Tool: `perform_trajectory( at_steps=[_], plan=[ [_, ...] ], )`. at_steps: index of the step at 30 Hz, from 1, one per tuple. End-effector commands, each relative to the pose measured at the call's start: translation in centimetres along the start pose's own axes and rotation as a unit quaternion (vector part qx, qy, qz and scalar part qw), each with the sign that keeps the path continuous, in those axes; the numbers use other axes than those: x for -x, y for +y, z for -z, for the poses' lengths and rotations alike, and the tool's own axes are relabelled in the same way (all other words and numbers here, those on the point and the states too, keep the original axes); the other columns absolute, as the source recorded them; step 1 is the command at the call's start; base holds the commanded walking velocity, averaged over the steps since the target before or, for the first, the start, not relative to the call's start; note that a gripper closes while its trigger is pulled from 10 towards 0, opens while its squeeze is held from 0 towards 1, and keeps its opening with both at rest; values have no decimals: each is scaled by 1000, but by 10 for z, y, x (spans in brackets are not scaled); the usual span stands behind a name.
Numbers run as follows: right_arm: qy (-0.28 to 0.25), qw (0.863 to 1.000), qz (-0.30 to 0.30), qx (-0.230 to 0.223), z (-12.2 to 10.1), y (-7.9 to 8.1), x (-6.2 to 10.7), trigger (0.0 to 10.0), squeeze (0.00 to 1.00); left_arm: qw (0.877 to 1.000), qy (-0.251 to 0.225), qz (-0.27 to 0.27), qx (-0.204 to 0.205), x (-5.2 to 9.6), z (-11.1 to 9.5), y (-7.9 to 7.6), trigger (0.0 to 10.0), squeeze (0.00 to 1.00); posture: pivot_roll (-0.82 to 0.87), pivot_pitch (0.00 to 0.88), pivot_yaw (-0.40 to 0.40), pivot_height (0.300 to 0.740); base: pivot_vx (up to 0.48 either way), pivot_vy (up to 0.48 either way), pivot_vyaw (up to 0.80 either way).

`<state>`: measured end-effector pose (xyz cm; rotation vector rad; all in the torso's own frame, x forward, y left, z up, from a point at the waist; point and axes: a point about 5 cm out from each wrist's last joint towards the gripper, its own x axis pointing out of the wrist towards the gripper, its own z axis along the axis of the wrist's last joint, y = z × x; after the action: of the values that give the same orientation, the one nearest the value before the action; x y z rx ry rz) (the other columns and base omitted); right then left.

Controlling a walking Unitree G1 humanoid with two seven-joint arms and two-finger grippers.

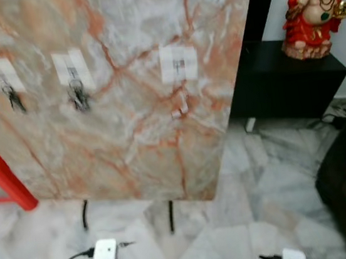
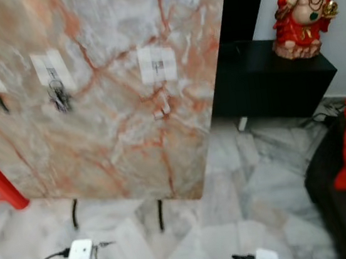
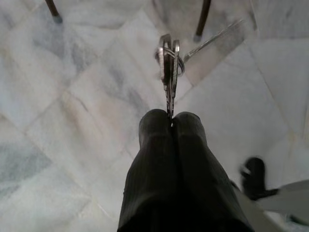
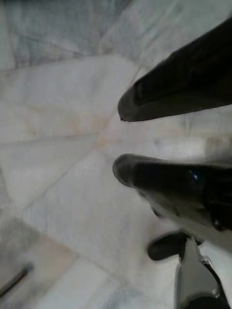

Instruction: Hang keys on a hook

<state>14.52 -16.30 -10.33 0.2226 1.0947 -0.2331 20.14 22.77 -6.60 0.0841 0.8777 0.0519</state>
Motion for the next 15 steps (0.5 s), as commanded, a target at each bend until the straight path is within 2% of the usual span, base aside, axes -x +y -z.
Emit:
perform_trajectory(
  at_steps=[1, 6, 12, 15],
  plan=[
    [0, 1000, 10, 0, -1, -9, 0, 10000, 0, 1000, -5, 8, -12, -2, -4, -7, 10000, 0, 1, 0, -42, 740, 0, -472, 0],
    [0, 1000, 9, 3, 0, -9, 0, 10000, 0, 1000, -18, 9, -21, -3, -11, -9, 10000, 0, 0, 0, -43, 740, 0, -456, 0],
    [-1, 1000, 7, 4, -1, -9, 0, 10000, 0, 998, -50, -2, -35, -4, -27, -8, 10000, 0, -9, 0, -47, 740, 0, 0, 0],
    [-2, 1000, 7, 5, -1, -9, 0, 10000, 0, 996, -85, -9, -29, -4, -39, -8, 10000, 0, -13, 0, -47, 740, 0, 0, 0]
  ],
)
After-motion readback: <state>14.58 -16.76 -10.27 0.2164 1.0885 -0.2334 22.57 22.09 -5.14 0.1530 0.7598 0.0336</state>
